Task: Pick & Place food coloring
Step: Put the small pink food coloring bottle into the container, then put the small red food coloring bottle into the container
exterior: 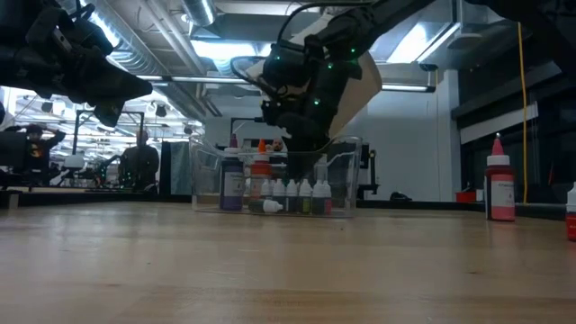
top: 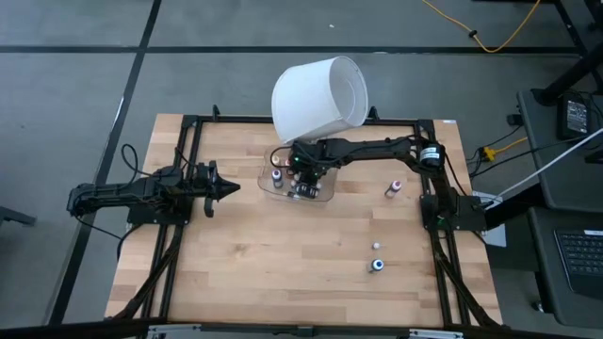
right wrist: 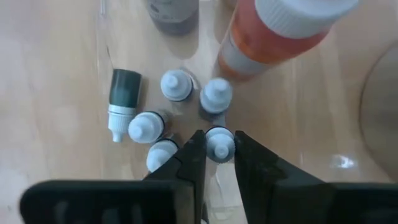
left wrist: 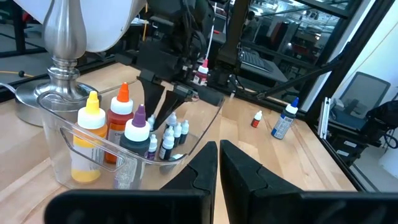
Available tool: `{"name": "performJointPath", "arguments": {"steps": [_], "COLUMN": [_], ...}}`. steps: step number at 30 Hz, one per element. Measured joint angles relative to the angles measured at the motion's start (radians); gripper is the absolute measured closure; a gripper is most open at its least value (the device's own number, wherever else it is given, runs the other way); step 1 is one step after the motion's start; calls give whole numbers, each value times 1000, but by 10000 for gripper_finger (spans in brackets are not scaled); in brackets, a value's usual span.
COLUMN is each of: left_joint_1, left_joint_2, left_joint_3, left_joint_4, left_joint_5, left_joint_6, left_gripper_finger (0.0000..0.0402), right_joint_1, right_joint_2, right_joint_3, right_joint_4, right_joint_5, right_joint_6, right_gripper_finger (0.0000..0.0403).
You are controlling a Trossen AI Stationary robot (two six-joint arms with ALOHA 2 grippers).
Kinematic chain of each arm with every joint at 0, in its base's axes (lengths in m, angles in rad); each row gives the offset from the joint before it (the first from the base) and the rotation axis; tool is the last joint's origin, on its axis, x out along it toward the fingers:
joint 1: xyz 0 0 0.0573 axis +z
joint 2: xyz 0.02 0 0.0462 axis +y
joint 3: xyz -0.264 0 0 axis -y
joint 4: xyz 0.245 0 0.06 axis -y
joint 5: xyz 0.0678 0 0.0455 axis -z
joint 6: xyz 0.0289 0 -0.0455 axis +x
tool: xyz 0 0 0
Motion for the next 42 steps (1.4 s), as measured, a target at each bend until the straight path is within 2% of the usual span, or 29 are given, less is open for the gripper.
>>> {"name": "performJointPath", "arguments": {"steps": [25, 42], "left_joint_1": [0, 0], "left_joint_2": [0, 0], "left_joint_3": [0, 0], "left_joint_4": [0, 0], "left_joint_5": [0, 0], "left_joint_6": [0, 0], "left_gripper_finger": [386, 386], "right_joint_1": [-11, -12], "right_joint_2": [0, -7], "right_joint_3": [0, 0], "right_joint_4": [1, -9], "right_joint_5": [5, 1], "right_joint_6": [1, 7], "right_gripper_finger": [317, 247]}}
